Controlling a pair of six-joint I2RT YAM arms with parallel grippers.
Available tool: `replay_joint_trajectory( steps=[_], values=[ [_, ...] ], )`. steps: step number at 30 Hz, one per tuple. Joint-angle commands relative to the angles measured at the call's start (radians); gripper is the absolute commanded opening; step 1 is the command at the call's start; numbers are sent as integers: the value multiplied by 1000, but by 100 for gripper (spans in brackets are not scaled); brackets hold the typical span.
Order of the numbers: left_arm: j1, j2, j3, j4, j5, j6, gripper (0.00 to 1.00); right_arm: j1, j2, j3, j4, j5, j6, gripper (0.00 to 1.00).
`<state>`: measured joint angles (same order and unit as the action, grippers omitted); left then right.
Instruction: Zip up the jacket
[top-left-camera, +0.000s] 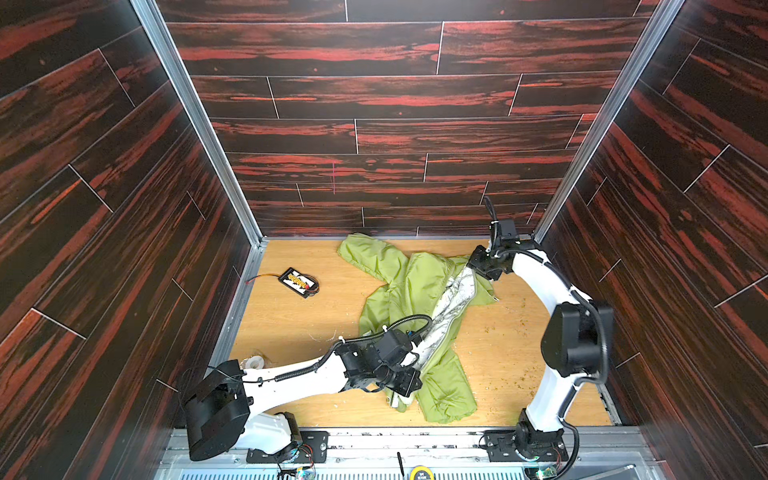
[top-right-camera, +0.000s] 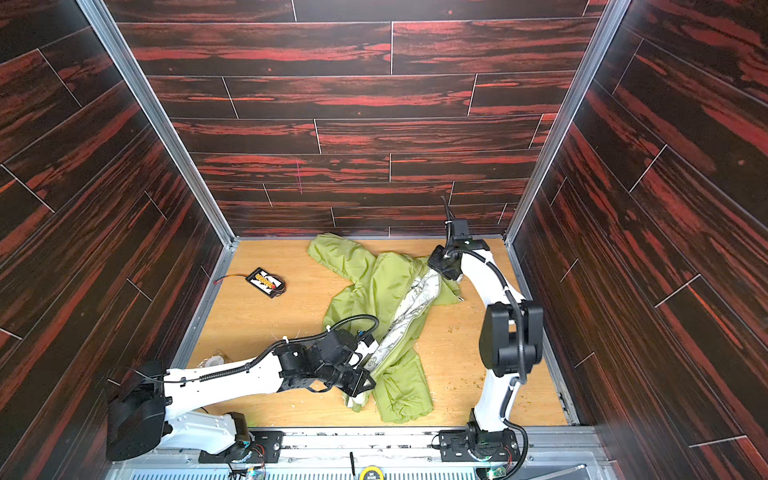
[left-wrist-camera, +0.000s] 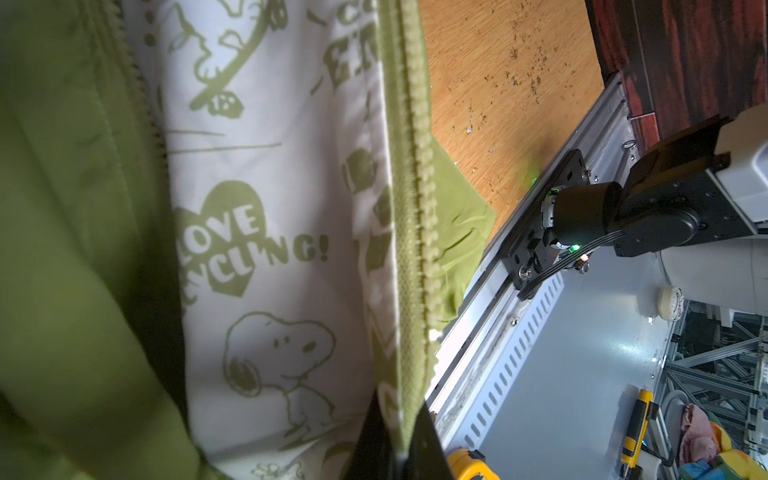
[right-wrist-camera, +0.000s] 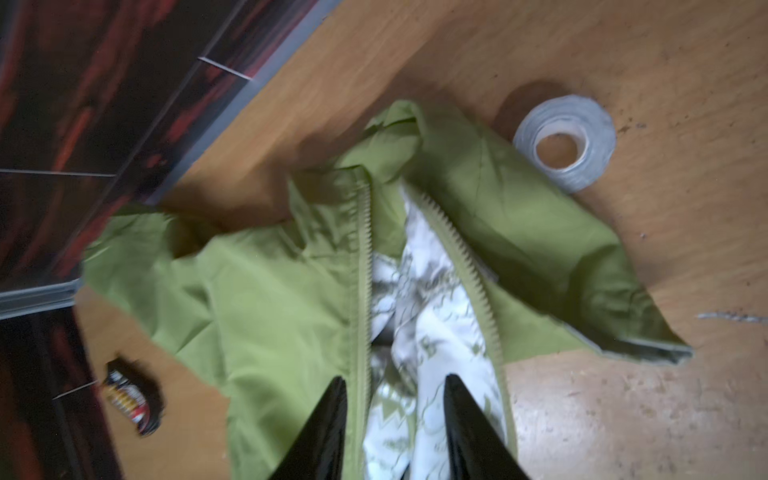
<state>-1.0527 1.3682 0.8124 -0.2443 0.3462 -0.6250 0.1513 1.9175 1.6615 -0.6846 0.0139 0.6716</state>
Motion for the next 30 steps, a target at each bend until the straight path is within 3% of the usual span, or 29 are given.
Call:
replay_joint_trajectory(
  steps=[1,9,14,17,21,22,25,30],
  values=[
    [15,-26,-26,29,30,-4,0,-4,74,56,-92,97,-29,41],
    [40,-29,-52,50,62,-7,0,-19,184,125,-97,83,-51,40],
    [46,-27,-59,48,68,-3,0,-21,263,191,-98,53,-48,35],
    [52,-31,-71,46,69,-3,0,-25,310,254,-114,31,-44,26],
    [66,-43,-89,45,72,-3,0,-29,321,320,-129,-7,-35,5],
    [71,-45,-93,46,75,-4,3,-28,316,332,-126,-22,-30,0],
    [87,-54,-107,60,85,-8,17,-27,313,380,-135,-65,-13,0],
    [105,-41,-114,80,114,-6,24,-19,350,480,-182,-98,2,0]
  ],
)
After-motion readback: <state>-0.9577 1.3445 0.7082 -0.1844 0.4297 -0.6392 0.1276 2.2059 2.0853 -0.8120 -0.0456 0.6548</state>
